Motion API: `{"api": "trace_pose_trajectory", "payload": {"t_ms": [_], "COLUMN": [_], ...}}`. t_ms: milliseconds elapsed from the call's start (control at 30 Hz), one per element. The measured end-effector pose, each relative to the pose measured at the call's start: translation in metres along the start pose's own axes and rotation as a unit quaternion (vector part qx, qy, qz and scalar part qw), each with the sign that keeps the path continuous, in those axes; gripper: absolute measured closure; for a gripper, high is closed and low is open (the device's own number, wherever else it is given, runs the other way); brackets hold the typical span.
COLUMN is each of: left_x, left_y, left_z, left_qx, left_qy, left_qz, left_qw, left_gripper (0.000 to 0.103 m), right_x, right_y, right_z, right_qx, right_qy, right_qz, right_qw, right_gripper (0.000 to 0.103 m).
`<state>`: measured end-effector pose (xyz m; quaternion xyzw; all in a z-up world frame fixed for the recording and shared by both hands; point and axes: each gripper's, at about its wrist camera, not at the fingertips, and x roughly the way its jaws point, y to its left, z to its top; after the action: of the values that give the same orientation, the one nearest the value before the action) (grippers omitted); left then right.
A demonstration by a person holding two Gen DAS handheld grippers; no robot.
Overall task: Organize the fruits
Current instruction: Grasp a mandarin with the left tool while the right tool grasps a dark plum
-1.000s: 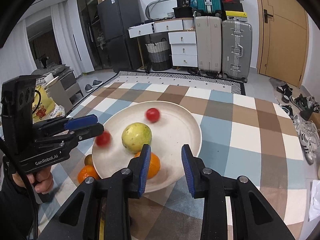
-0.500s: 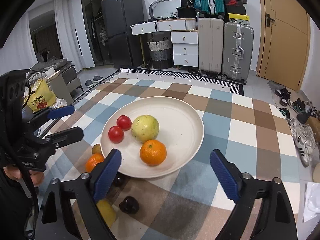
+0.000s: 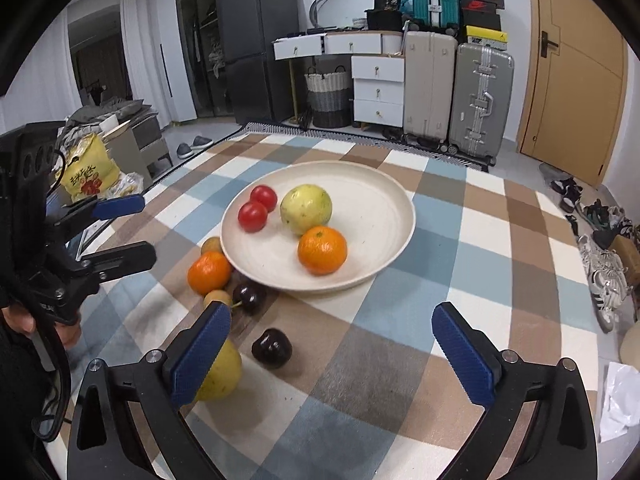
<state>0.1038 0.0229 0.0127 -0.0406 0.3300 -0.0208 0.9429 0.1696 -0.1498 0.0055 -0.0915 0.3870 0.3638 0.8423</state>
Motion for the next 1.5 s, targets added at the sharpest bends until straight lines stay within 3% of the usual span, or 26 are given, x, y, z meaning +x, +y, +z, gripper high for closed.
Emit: {"api": "trace_pose_trajectory", "payload": {"t_ms": [100, 300, 800, 1300, 1433, 1500], "left_x": [0.002, 0.011, 0.031, 0.039, 0.041, 0.043], "left_y": [-0.002, 0.000, 0.006, 0.008, 0.008, 0.008], "left_z": [-0.002, -0.004, -0.009, -0.012, -0.013, -0.013], "left_qx": [0.006, -0.004, -0.013, -0.009, -0.009, -0.009], "left_qy": [0.000, 0.020, 0.048, 0.055, 0.059, 0.061], "left_qz": [0.000, -0.003, 0.009, 0.012, 0.013, 0.015], "left_qw": [1.0000, 0.9998, 0.9987, 0.9984, 0.9981, 0.9980], "left_gripper": [0.001, 0.001, 0.001, 0.001, 0.001, 0.001], "right_x": [-0.002, 0.005, 0.031, 0.047, 0.052, 0.051], "right_y": [0.000, 0.016, -0.006, 0.018, 0.024, 0.026], "right_z": [-0.002, -0.004, -0.016, -0.024, -0.025, -0.025], "right_qx": [0.008, -0.008, -0.004, -0.039, -0.056, -0.063], "right_qy": [0.000, 0.007, 0.054, 0.073, 0.081, 0.077], "right_qz": [0.034, 0.053, -0.009, -0.014, -0.026, -0.030], "right_qw": [0.999, 0.999, 0.999, 0.996, 0.995, 0.995], "right_gripper": [0.001, 0.001, 0.002, 0.002, 0.021, 0.023]}}
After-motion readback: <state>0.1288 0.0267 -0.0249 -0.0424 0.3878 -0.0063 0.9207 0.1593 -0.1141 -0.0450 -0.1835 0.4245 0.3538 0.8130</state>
